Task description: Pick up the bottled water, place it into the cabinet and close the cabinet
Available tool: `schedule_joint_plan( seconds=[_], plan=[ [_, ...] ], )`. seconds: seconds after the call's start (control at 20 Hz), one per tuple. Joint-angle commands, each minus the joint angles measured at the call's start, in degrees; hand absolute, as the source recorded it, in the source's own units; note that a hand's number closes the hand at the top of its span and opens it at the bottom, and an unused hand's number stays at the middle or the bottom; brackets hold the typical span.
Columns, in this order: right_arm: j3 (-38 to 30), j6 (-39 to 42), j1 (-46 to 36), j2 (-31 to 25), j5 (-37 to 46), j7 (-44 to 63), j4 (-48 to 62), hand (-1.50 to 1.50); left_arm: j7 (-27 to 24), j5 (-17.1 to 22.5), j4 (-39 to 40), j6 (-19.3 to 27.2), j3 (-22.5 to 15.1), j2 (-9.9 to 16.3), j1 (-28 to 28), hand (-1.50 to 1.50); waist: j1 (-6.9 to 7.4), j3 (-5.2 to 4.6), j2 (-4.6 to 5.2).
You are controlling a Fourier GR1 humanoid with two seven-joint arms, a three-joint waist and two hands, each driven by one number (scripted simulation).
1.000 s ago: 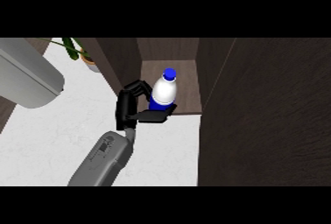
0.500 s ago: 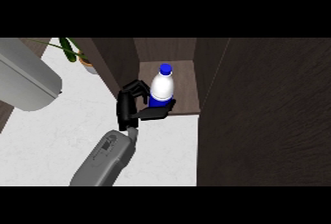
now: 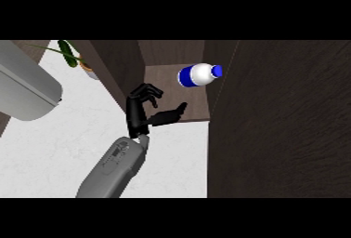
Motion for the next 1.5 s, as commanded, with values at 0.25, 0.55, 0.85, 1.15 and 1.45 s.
schedule_joint_plan(
  seconds=[0.25, 0.55, 0.85, 1.15, 1.45],
  plan=[
    [-0.62, -1.67, -0.89, -1.1, -1.8, 1.28, -3.13, -1.5, 7.24, -0.18, 9.79, -5.51, 0.95, 4.59, -15.27, -1.5, -2.33, -0.54, 2.23],
    [-0.18, 0.19, -0.49, -1.79, -2.54, 0.66, -2.6, -1.5, 8.94, -1.04, 8.75, -2.94, -0.6, 5.98, -15.77, -1.5, -3.3, -0.53, 2.18],
    [0.46, -1.11, -1.8, -0.81, -0.77, 0.24, -2.2, -1.5, 5.13, 2.1, 3.28, -6.94, -0.61, 4.88, -14.35, -1.5, -2.06, -0.62, 2.0],
    [-0.81, -3.78, -2.3, -0.76, -1.87, 1.61, -4.39, -1.5, -5.81, 4.61, 14.08, -15.85, 4.75, 1.21, -21.14, -1.5, -0.44, -0.56, 1.96],
    [-3.02, -4.91, 0.16, -1.56, -3.95, 4.54, -8.91, -1.5, -10.91, 10.42, 16.26, -17.76, 4.24, -0.05, -21.56, -1.5, 0.49, -0.52, 1.26]
  ],
)
